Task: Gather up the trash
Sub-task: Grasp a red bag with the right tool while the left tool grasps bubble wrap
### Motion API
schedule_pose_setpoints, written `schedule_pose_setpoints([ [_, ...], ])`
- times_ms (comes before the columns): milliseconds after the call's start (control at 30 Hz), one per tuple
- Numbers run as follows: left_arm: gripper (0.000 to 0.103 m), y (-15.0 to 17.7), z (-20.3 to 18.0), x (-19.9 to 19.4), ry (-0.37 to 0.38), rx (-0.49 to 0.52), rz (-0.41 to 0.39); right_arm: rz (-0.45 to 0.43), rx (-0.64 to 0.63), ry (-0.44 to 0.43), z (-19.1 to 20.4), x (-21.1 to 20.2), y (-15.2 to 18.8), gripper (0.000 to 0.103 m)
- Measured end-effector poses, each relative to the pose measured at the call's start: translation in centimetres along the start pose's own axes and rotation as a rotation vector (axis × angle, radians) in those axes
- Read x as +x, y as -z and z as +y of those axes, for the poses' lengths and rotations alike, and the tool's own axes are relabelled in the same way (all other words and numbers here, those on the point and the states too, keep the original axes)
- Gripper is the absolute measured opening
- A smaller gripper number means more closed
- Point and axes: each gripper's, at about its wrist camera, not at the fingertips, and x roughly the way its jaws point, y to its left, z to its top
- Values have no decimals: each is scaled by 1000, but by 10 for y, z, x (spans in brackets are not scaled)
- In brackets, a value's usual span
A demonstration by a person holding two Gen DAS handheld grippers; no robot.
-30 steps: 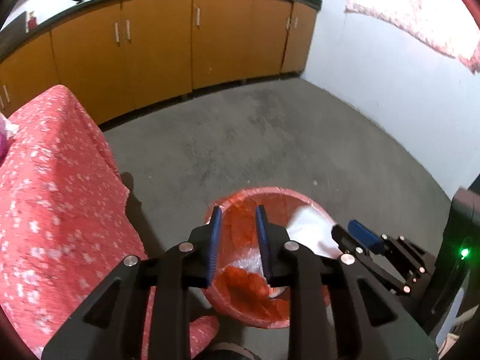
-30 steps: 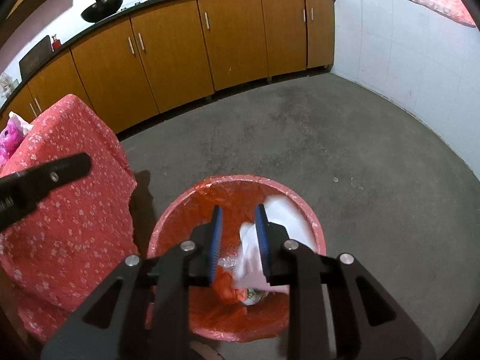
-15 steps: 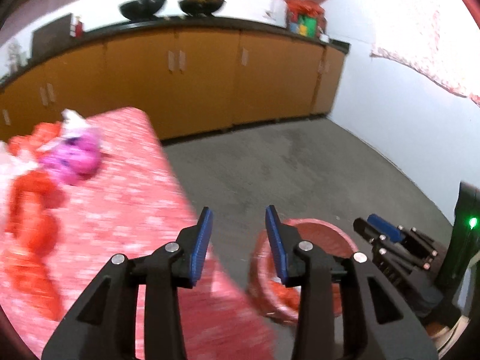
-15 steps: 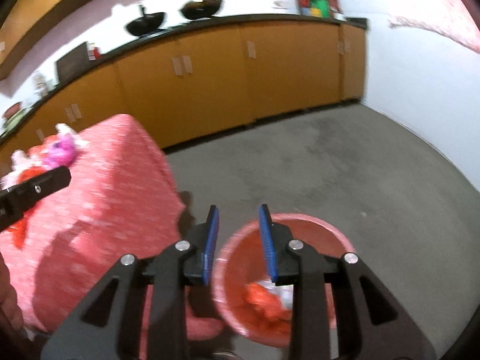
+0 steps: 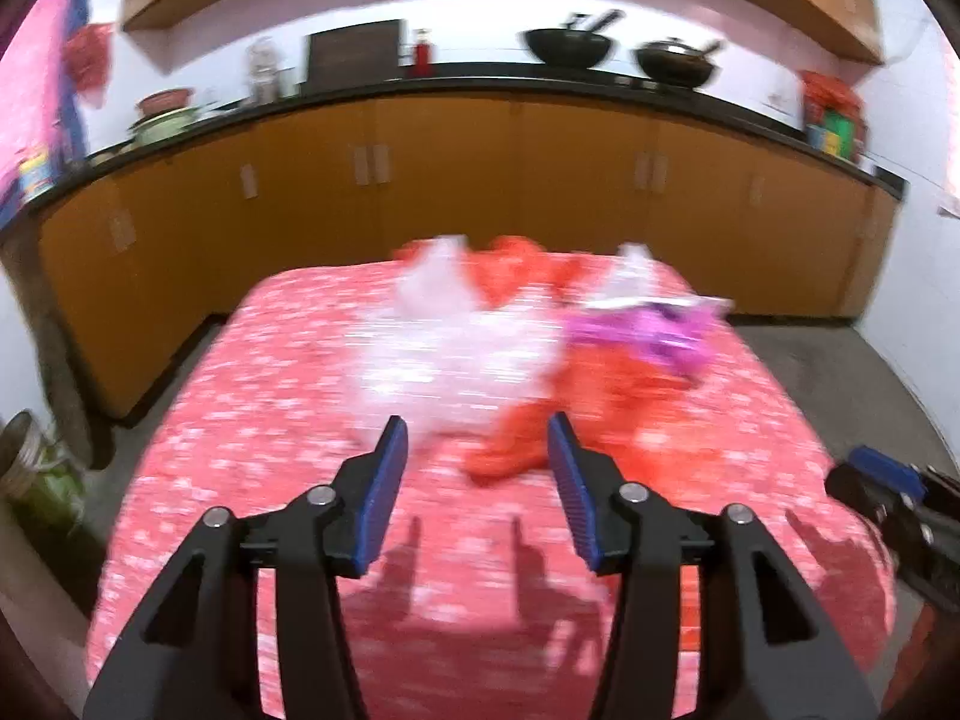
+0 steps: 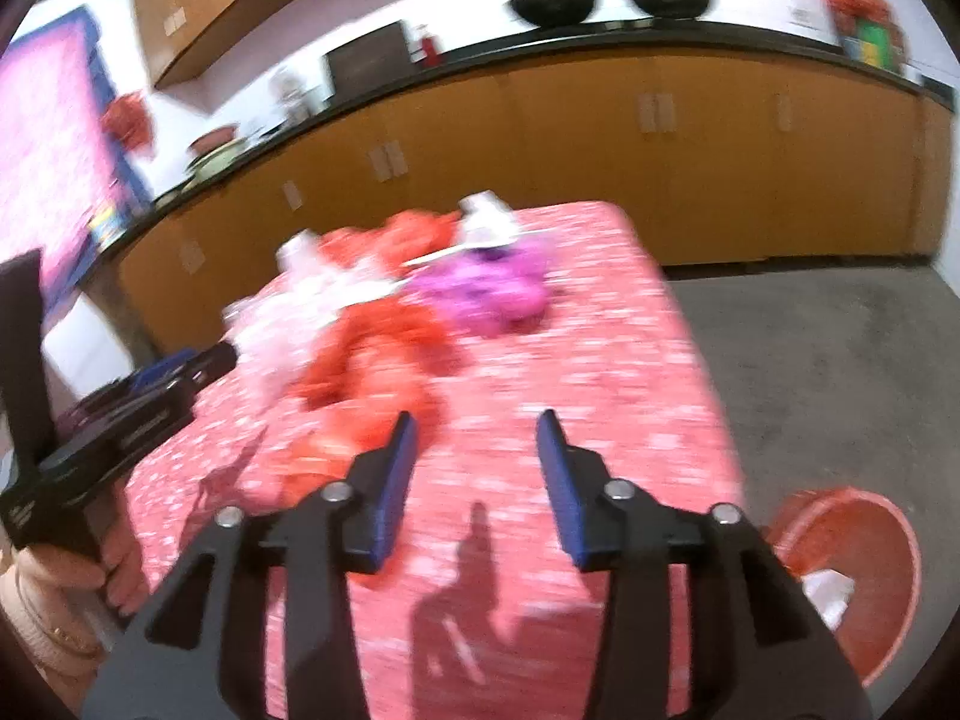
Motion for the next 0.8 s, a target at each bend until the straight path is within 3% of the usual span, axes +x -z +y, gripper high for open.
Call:
schedule_pose_setpoints([
  [133, 63, -5, 37, 12, -46, -43, -11, 55, -49, -35, 41, 26, 3, 61],
  [333, 71, -10, 52, 34, -46, -50, 3, 118, -98, 41, 62, 58, 15, 61],
  [367, 72, -11, 53, 36, -42, -49, 7, 131, -96, 48, 62, 66, 16, 58],
  [400, 73, -12, 52, 42, -41, -50, 13, 137, -93, 44, 60, 67, 18, 42],
  [433, 73, -11, 52, 42, -39, -51, 17, 141, -90, 36, 58, 67, 20, 35],
  [500, 73, -13, 51, 48, -9, -64, 23, 125, -96, 61, 53, 62, 20, 29],
  [633, 83, -17, 46, 51, 18, -47, 0, 89, -70, 89, 32, 46, 17, 26],
  [800, 84, -22, 36, 75, 13, -11, 45, 48, -31, 105, 12, 23, 16, 26],
])
